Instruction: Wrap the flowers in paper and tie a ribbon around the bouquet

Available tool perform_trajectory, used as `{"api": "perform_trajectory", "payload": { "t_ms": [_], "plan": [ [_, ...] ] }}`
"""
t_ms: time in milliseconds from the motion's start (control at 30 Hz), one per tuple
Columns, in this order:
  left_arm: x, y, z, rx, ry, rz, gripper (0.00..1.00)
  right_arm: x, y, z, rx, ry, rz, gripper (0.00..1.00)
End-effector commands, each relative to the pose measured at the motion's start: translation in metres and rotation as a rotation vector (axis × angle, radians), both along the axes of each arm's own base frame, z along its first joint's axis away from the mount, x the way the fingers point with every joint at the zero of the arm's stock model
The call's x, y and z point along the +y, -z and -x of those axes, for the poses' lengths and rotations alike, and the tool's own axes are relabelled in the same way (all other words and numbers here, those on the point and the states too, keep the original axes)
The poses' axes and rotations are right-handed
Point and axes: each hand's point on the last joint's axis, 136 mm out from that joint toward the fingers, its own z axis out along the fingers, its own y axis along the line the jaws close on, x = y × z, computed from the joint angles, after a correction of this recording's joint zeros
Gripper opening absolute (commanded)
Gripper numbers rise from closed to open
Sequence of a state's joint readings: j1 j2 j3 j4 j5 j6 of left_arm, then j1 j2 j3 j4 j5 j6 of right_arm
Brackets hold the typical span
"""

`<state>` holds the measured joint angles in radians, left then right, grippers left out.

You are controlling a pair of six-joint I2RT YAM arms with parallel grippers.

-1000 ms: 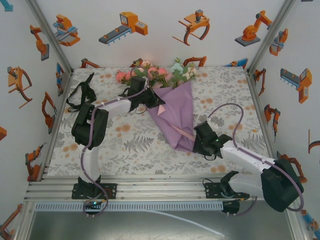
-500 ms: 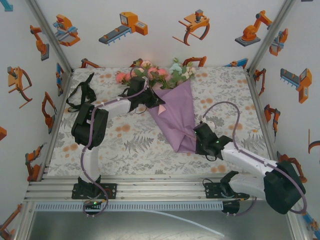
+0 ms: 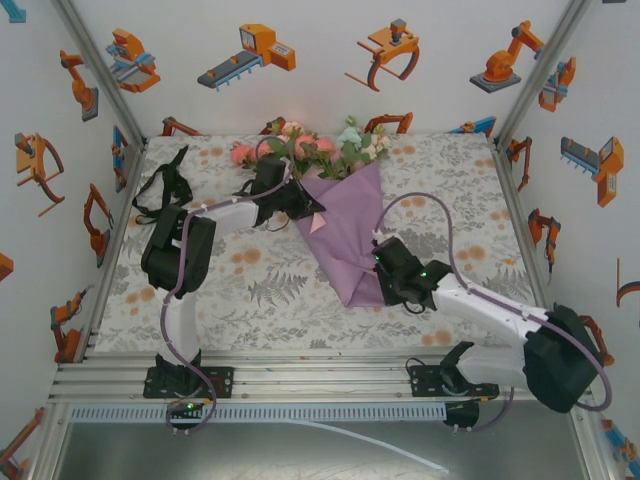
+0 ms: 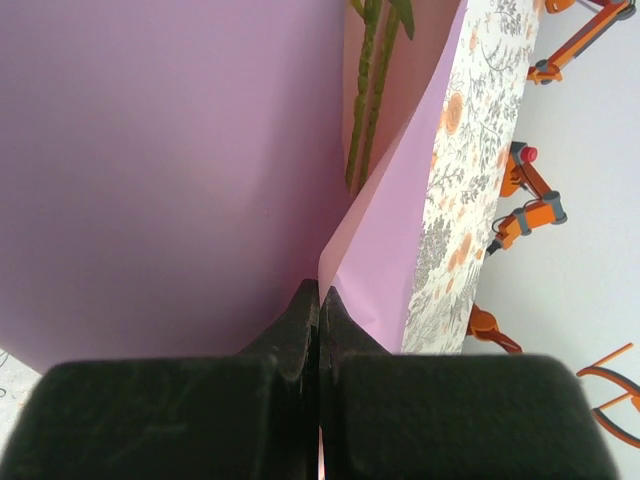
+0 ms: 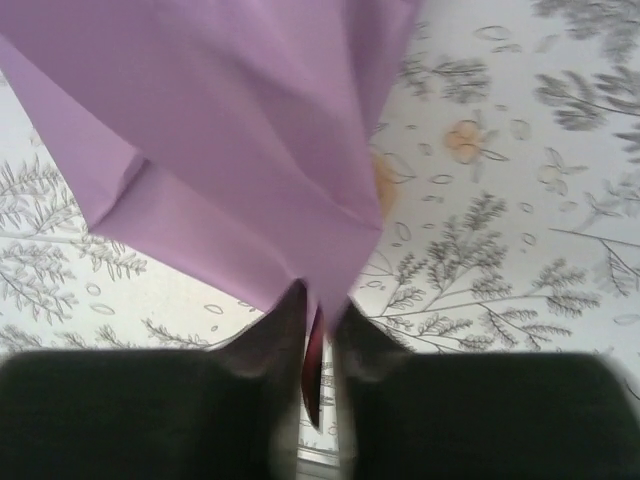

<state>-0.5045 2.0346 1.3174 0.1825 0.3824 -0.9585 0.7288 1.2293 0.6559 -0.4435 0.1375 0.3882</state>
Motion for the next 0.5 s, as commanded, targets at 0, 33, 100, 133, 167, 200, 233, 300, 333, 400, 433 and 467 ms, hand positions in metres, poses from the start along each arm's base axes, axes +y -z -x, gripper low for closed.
{"api": "perform_trajectory", "payload": {
  "t_ms": [0,33,100,133,167,200,233,300,333,400,433,467],
  "plan": [
    [0.009,0.002,-0.005,-0.003,-0.025,0.017,0.00,0.024,0.002,0.006,0.062,-0.094,-0.043,0.39],
    [0.010,0.003,-0.007,-0.005,-0.027,0.020,0.00,0.025,-0.001,0.007,0.070,-0.098,-0.047,0.43],
    [0.011,0.004,-0.009,-0.012,-0.023,0.021,0.00,0.027,-0.015,0.005,0.042,-0.103,-0.065,0.47],
    [0.012,0.005,-0.009,-0.010,-0.019,0.019,0.00,0.030,-0.025,0.004,0.019,-0.110,-0.098,0.50],
    [0.011,0.005,-0.009,-0.008,-0.014,0.024,0.00,0.034,-0.037,0.004,-0.005,-0.120,-0.139,0.53],
    [0.011,0.005,-0.009,-0.011,-0.012,0.028,0.00,0.037,-0.047,0.004,-0.020,-0.125,-0.174,0.54],
    [0.011,0.004,-0.009,-0.014,-0.010,0.031,0.00,0.038,-0.058,0.002,-0.038,-0.115,-0.216,0.55],
    [0.011,0.003,-0.009,-0.019,-0.004,0.038,0.00,0.031,-0.076,-0.006,-0.049,-0.042,-0.295,0.56],
    [0.011,0.001,-0.009,-0.023,-0.001,0.040,0.00,0.026,-0.083,-0.013,-0.049,0.009,-0.349,0.55],
    [0.010,-0.001,-0.008,-0.025,0.004,0.041,0.00,0.016,-0.091,-0.026,-0.044,0.111,-0.467,0.48],
    [0.011,-0.002,-0.008,-0.028,0.005,0.044,0.00,0.010,-0.090,-0.031,-0.043,0.160,-0.507,0.37],
    [0.010,-0.003,-0.008,-0.029,0.006,0.043,0.00,0.006,-0.085,-0.034,-0.043,0.187,-0.517,0.25]
  ]
}}
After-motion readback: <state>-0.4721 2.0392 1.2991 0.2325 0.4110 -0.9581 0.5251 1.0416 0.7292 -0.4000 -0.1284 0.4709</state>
